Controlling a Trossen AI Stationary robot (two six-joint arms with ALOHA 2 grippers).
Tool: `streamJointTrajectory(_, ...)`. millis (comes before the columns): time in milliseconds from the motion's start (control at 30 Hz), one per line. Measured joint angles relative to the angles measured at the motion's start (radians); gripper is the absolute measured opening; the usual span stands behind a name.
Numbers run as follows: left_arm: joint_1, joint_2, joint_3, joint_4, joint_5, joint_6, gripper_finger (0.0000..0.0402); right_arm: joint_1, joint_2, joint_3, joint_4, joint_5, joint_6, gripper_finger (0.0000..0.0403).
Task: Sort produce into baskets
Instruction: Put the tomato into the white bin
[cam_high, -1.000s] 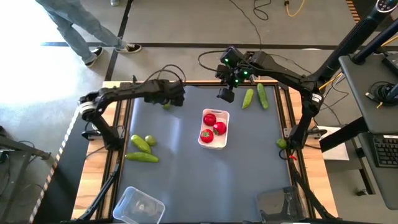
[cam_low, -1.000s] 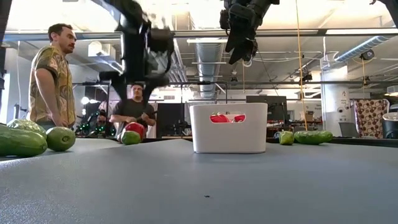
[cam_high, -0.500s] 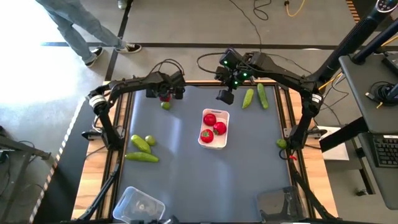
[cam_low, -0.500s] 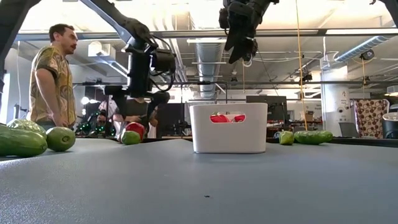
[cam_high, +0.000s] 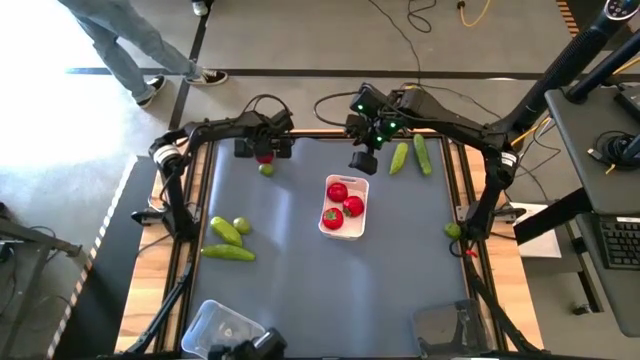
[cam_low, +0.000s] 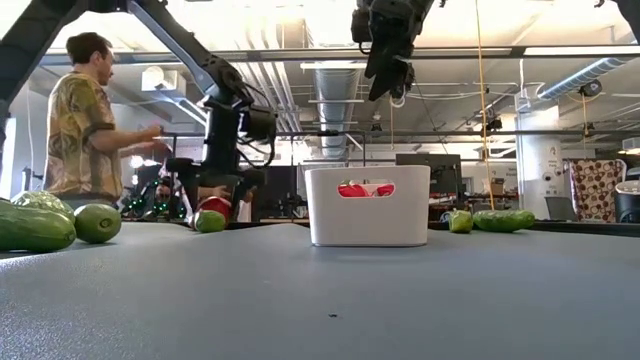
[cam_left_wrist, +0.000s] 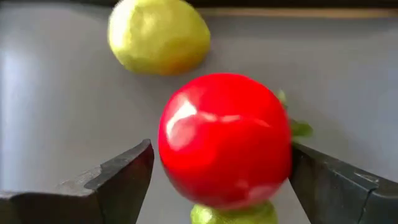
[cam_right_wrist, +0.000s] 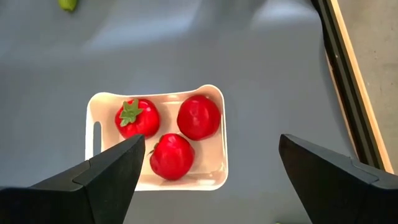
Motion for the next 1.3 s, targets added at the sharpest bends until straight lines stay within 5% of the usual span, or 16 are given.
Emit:
streamJointTrajectory(300,0.028,0.035,0.001,0.011,0.047,0.077,0.0327,0.0,0.0,0.0,0.0,0.0,-0.019,0.0364)
streamJointTrajectory(500,0.033,0.034,0.026,0.019,0.016,0.194,0.0278,0.0,-0.001,0.0,-0.002,0.0,-0.024,0.0364)
streamJointTrajectory(700,0.005,0.008,0.163,-0.09,0.015,0.277,0.0258,-0.001,-0.015,0.0,-0.06,0.003,-0.074,0.0364)
streamJointTrajectory(1067,-0.398,-0.087,0.526,-0.207,0.002,0.701,0.0257,-0.038,-0.102,-0.004,-0.129,0.012,-0.175,0.0364)
streamJointTrajectory(1300,-0.657,-0.066,0.507,-0.2,0.014,0.653,0.0257,-0.021,-0.185,-0.102,-0.129,0.01,-0.102,0.0364)
